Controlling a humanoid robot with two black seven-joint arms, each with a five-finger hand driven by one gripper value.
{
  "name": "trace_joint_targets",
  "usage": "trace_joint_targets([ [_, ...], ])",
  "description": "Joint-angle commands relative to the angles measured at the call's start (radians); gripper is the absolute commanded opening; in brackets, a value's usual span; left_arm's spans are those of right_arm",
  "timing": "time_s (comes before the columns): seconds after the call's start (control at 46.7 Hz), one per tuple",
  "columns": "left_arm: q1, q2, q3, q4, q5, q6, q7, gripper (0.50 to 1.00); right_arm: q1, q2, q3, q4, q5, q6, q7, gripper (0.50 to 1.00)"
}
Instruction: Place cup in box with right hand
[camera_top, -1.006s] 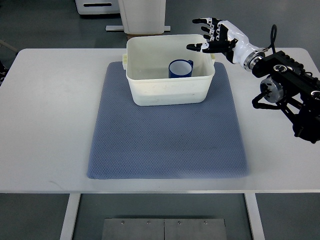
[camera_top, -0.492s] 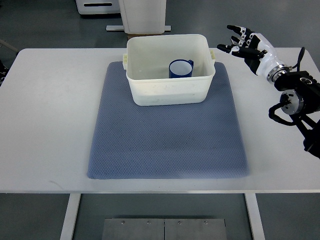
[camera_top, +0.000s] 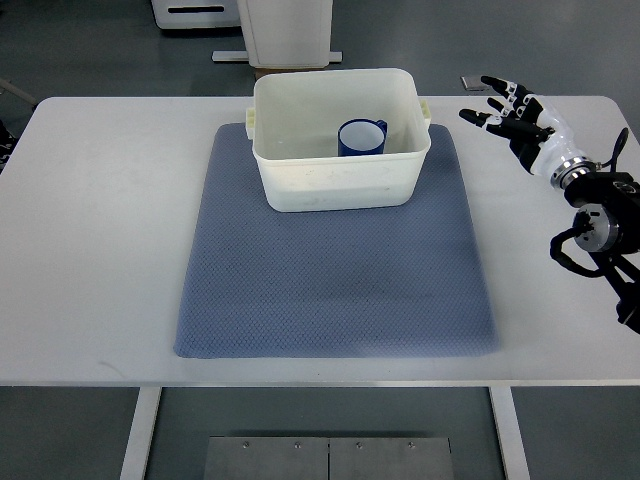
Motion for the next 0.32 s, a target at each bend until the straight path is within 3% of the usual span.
trace_joint_targets([
  [0.0,0.0,0.0,0.0,0.0,0.0,0.0,0.0,1.0,-0.005,0.0,-0.001,-0.001,0.027,0.0,0.0,1.0],
  [0.3,0.0,0.0,0.0,0.0,0.0,0.0,0.0,1.0,-0.031,0.008,-0.002,-0.001,0.027,0.0,0.001,1.0],
])
